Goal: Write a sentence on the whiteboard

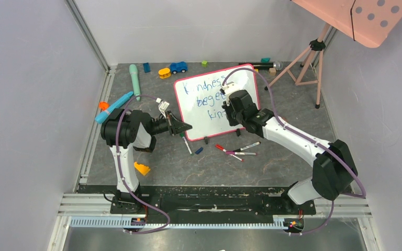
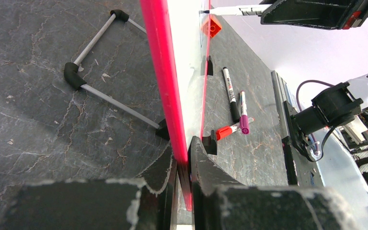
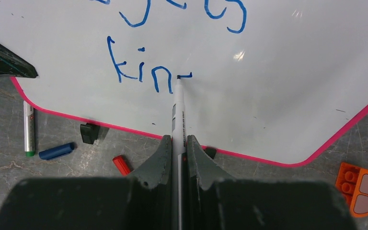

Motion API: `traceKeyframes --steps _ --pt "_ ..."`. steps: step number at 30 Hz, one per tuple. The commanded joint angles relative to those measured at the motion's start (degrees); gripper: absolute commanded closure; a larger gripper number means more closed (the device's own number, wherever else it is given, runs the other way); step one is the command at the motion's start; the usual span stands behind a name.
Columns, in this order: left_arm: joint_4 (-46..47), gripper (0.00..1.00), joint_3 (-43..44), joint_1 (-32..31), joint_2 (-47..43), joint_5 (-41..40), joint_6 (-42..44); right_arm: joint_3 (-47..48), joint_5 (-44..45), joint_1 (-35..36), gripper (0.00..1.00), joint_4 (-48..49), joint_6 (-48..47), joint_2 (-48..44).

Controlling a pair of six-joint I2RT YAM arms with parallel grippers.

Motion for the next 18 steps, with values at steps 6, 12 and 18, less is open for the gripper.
traceKeyframes --steps 6,12,18 --pt "1.53 0.97 -0.19 1.24 3.3 -6.62 8.12 -3.46 0.17 -0.2 1.0 1.48 -0.25 -1.26" --pt "1.6 0.97 -0.23 1.29 3.27 -6.62 8.15 -3.69 3.51 -0.33 1.0 0.87 -0.84 -2.19" --pt "1.53 0.97 -0.23 1.24 3.23 -6.62 8.15 -1.36 4.81 -0.84 1.0 0.62 -1.58 -1.3"
